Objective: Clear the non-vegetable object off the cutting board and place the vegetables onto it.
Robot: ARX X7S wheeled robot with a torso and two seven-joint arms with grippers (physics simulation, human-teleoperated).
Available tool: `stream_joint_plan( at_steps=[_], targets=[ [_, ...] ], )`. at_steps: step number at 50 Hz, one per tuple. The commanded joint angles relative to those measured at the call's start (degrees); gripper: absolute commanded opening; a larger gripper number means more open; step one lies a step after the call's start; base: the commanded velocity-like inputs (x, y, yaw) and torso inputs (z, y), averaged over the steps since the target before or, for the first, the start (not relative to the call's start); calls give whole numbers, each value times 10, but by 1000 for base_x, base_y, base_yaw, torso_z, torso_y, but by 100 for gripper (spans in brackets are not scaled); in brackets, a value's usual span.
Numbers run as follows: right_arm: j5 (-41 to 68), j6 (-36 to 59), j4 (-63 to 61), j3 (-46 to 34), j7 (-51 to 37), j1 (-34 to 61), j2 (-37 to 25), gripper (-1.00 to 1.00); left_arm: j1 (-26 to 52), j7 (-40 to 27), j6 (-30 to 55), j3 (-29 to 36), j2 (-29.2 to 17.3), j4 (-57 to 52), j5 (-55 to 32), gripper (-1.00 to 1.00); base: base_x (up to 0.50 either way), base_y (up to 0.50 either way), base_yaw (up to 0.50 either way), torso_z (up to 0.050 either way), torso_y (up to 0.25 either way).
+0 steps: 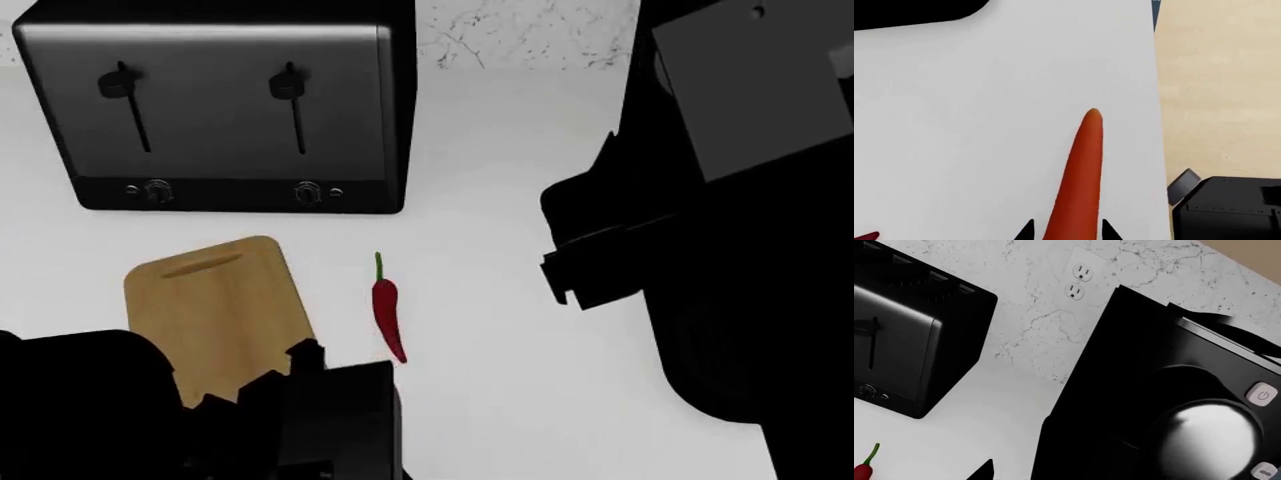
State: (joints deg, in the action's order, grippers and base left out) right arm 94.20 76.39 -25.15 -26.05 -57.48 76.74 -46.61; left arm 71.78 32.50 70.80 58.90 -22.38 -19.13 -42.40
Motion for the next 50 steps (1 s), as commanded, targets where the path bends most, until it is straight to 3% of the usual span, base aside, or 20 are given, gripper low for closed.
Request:
stream_joint_plan(
  at_steps=[1,26,39,41,43,47,48,50],
  targets=[
    [2,0,0,10,4,7,7,100,-7,4,1,7,12,2,19,-100,0,0,0,0,0],
    [14,6,14,-8,-1,46,16,100,41,-57,126,-137,16,-115,-102,-100,0,0,0,0,0],
    [10,1,15,-14,2,48,18,100,63,-98,174,-215,3,-124,-170,-100,0,0,0,0,0],
    [12,1,15,-15,1,49,17,100,65,-116,178,-229,2,-114,-173,-100,0,0,0,0,0],
    [12,0,14,-16,1,50,17,100,72,-201,191,-265,10,-58,-269,-100,0,0,0,0,0],
    [5,-2,15,-19,5,50,20,100,81,-251,185,-259,-10,-59,-274,-100,0,0,0,0,0],
    [4,-3,15,-19,6,50,20,100,83,-307,190,-278,-10,-31,-347,-100,0,0,0,0,0],
    [3,-4,16,-21,7,50,21,100,85,-342,185,-281,-18,-36,-367,-100,0,0,0,0,0]
  ],
)
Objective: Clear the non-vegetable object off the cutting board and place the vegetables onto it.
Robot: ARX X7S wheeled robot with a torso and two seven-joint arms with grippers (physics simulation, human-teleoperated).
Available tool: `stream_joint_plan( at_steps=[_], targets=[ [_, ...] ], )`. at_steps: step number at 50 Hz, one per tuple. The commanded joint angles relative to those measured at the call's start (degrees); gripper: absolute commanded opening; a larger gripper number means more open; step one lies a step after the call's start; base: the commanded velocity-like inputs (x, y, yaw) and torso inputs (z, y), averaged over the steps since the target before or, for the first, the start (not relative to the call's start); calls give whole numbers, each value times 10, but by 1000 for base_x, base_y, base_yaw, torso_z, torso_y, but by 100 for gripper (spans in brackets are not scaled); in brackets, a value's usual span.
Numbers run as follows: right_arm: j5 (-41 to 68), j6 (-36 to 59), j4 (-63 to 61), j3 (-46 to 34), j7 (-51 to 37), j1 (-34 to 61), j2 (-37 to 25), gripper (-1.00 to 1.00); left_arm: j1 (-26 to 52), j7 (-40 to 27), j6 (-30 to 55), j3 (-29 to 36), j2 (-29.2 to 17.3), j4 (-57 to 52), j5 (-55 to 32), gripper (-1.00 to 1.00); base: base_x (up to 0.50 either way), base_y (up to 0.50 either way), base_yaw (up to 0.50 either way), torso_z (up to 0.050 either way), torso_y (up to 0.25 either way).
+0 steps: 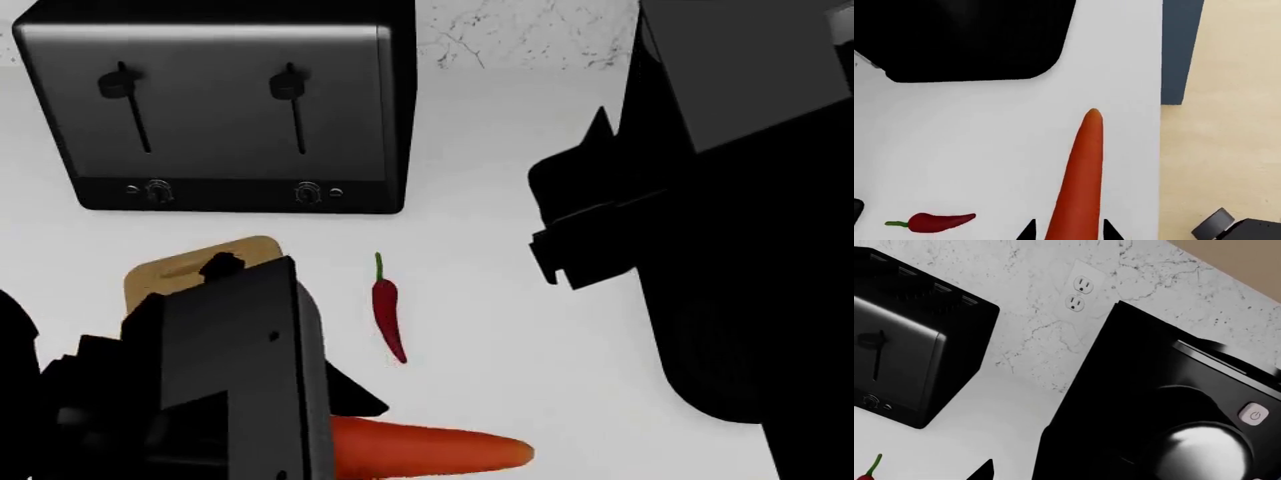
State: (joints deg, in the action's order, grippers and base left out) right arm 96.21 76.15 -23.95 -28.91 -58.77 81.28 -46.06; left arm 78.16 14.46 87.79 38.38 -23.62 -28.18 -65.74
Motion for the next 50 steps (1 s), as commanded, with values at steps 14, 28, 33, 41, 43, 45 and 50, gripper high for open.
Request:
stream_joint_plan(
  at_steps=[14,28,33,41,43,45,50],
  targets=[
    [-22,-8,1,4,23,1,11,100,38,-539,-62,-44,-59,116,-420,-100,0,0,0,0,0],
    [-50,-13,11,-7,48,2,17,100,17,-778,-224,-20,-116,101,-561,-100,0,0,0,0,0],
    [-44,-8,14,-9,47,11,15,100,-3,-833,-278,-33,-138,96,-563,-100,0,0,0,0,0],
    [-67,-15,20,-16,68,11,19,100,-48,-903,-356,-54,-168,57,-591,-100,0,0,0,0,0],
    [-74,-19,19,-17,74,8,19,100,-64,-916,-373,-59,-175,50,-585,-100,0,0,0,0,0],
    [-79,-24,17,-17,78,2,18,100,-83,-928,-390,-65,-179,32,-577,-100,0,0,0,0,0],
    [-86,-30,15,-17,86,-3,16,100,-145,-943,-437,-81,-187,3,-552,-100,0,0,0,0,0]
  ],
)
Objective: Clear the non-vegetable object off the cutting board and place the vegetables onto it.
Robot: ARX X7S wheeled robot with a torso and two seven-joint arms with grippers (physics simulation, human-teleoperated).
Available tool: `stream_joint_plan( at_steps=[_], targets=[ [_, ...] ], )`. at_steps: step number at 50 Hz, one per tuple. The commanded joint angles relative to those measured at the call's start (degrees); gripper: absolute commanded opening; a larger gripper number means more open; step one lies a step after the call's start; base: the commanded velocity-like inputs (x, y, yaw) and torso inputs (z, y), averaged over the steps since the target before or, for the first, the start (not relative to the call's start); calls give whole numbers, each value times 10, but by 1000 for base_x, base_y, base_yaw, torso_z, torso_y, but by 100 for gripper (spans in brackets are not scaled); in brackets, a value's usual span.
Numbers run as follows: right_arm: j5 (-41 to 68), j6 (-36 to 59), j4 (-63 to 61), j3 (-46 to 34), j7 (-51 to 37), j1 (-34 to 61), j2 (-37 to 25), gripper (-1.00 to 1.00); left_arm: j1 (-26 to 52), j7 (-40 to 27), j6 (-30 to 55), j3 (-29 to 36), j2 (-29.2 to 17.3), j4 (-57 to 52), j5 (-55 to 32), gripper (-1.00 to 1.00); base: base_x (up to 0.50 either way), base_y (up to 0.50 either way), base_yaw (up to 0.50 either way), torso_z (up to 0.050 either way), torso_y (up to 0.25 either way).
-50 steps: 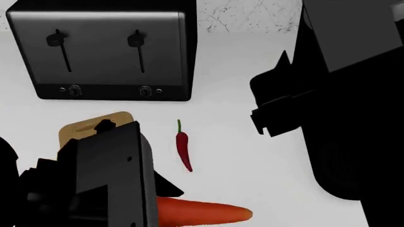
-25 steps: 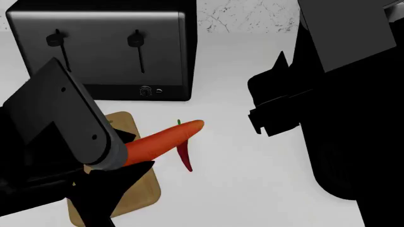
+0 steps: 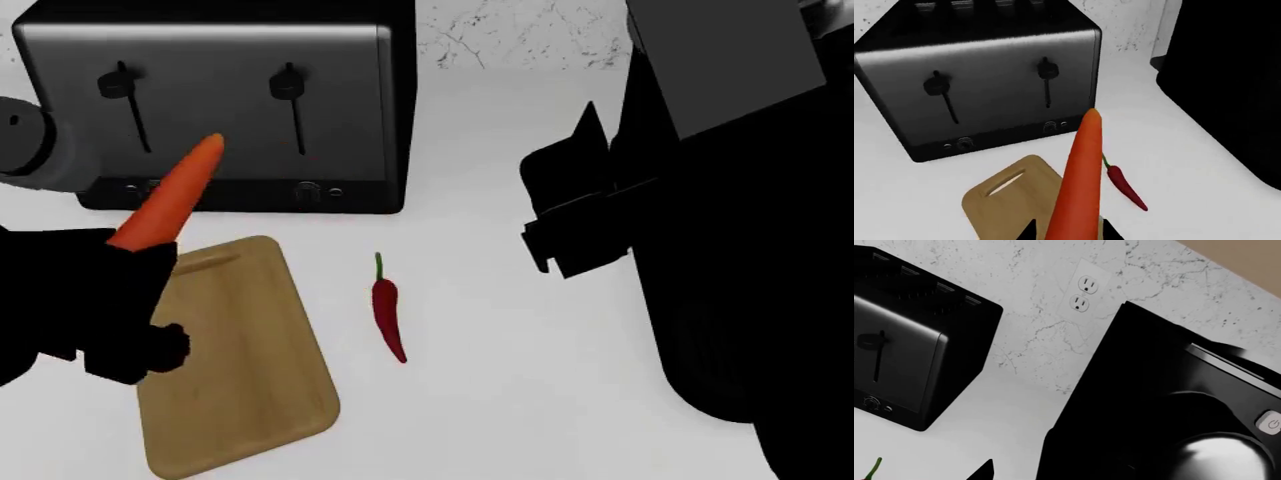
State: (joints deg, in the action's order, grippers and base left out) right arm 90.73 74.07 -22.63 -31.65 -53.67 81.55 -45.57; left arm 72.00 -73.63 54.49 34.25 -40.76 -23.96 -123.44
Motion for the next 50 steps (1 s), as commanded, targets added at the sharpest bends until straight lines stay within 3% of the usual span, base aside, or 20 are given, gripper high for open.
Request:
stream_joint_plan(
  at_steps=[1,12,19,30,50],
  targets=[
    [-30,-9,1,11,35,-6,8,100,-97,-70,-115,-43,-19,-46,30,-100,0,0,0,0,0],
    [-29,-16,-3,9,31,-16,5,100,-135,-35,-105,-19,-7,-16,108,-100,0,0,0,0,0],
    [-24,-23,-8,11,26,-26,0,100,-136,5,-91,17,38,32,168,-100,0,0,0,0,0],
    [-13,-25,-14,12,16,-33,-10,100,-147,62,-92,50,70,109,250,-100,0,0,0,0,0],
    [-1,-19,-11,5,8,-19,-10,100,-145,112,-99,75,79,166,326,-100,0,0,0,0,0]
  ],
)
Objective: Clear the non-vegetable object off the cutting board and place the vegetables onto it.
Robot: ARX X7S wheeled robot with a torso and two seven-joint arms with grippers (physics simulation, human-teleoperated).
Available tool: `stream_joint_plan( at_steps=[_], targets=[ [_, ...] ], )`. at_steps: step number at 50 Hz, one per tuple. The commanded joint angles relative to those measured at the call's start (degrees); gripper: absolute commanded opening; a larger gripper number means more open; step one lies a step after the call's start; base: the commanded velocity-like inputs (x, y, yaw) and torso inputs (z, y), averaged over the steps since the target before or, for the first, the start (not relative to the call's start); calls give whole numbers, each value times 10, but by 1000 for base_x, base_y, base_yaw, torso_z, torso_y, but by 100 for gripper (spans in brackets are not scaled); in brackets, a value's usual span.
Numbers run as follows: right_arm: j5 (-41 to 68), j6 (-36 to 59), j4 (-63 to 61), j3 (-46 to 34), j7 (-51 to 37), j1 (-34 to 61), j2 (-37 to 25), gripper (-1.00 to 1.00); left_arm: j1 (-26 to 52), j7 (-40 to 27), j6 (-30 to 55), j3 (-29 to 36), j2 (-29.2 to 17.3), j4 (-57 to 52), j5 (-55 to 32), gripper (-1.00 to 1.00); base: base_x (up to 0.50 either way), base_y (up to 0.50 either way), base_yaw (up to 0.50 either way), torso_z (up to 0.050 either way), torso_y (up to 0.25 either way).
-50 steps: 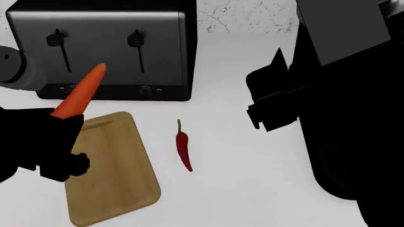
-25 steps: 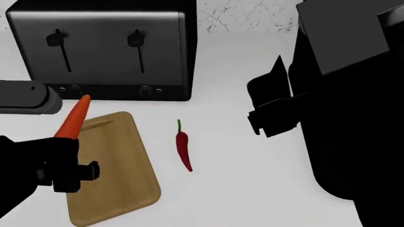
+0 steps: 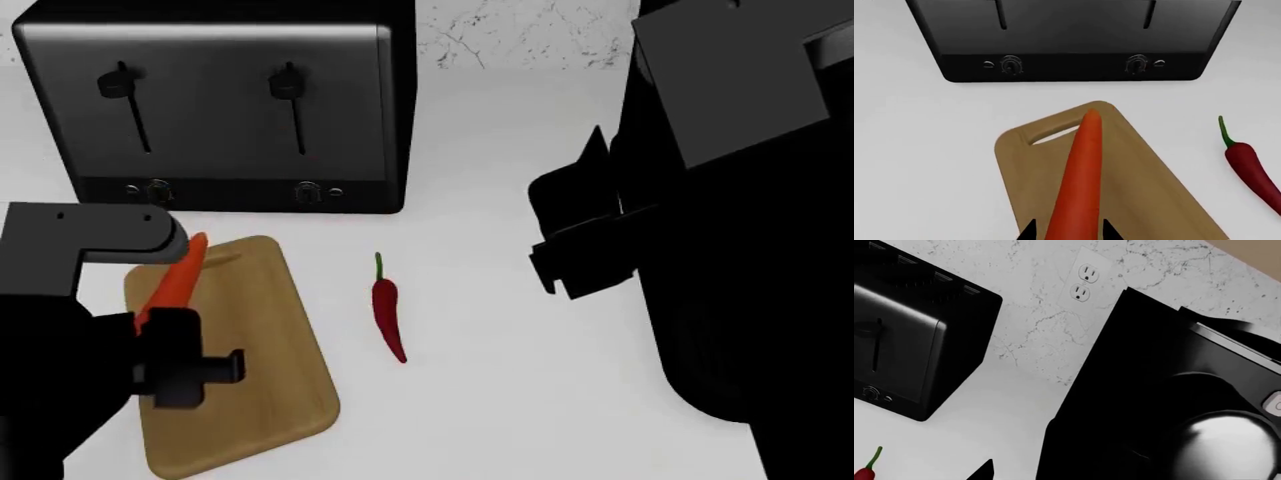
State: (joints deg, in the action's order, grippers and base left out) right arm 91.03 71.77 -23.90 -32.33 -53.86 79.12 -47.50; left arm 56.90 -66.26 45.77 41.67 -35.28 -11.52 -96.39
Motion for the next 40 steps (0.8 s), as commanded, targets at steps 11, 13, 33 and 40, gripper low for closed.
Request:
stream_joint_plan(
  at_steps=[11,13,33,40],
  targets=[
    [1,-1,-3,11,4,0,5,100,0,52,-17,10,28,50,75,-100,0,0,0,0,0],
    [3,-1,-4,11,3,0,5,100,-5,51,-18,11,27,48,75,-100,0,0,0,0,0],
    [11,-4,-7,8,-4,2,-1,100,-1,37,-11,6,24,34,47,100,0,0,0,0,0],
    [17,-2,-6,6,-7,10,1,100,12,19,-2,-6,10,-3,16,100,0,0,0,0,0]
  ],
)
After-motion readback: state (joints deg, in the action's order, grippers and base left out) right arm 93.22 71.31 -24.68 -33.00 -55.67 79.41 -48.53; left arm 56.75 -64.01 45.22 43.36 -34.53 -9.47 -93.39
